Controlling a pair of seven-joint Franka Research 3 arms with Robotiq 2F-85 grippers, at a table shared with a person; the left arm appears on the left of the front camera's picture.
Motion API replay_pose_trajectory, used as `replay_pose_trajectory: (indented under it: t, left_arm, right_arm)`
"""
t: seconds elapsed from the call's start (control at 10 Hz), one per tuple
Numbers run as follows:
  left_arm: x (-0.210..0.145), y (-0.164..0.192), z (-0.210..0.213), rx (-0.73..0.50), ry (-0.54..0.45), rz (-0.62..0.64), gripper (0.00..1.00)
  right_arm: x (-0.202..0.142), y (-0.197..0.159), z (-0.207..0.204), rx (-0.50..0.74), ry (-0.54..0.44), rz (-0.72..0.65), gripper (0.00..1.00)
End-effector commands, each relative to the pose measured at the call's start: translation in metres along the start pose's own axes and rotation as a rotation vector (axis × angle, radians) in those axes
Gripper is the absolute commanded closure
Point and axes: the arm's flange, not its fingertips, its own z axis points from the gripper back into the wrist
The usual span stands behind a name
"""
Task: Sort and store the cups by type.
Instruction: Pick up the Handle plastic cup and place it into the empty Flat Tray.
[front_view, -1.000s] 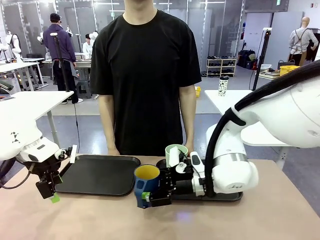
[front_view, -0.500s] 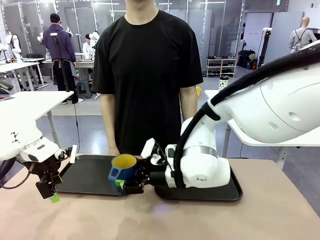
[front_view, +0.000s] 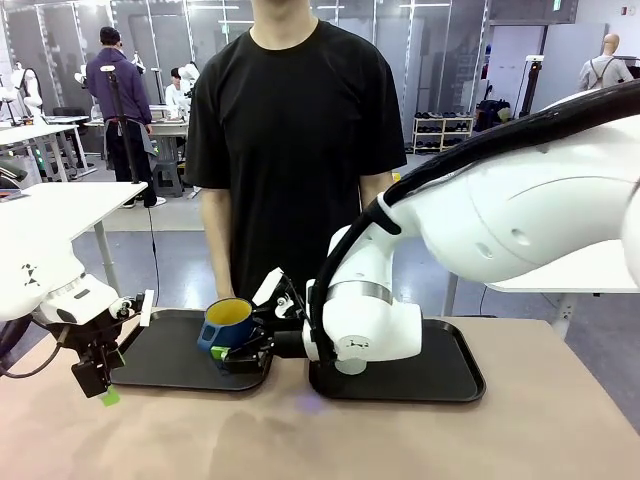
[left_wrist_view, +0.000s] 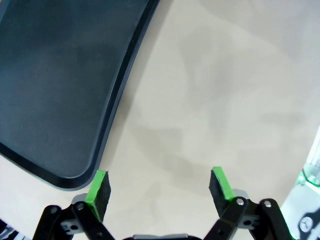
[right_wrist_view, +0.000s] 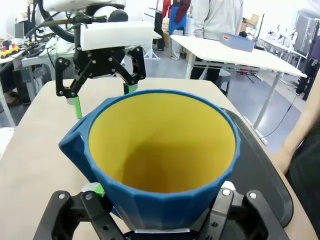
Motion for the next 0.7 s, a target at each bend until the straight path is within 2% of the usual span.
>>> replay_pose_trajectory:
  t: [0.0, 0.1, 0.6]
  left_arm:
    - [-0.003, 0.001, 0.0, 0.0, -0.016, -0.016, 0.0]
    - [-0.003, 0.001, 0.0, 0.0, -0.016, -0.016, 0.0]
    - [-0.003, 0.001, 0.0, 0.0, -0.016, -0.016, 0.0]
  right_arm:
    - [-0.046, 0.034, -0.021, 0.001, -0.024, 0.035, 0.26]
    - [0.0, 0.0, 0.0, 0.0, 0.0, 0.0, 0.26]
    - [-0.009, -0.003, -0.011, 0.007, -0.012, -0.018, 0.26]
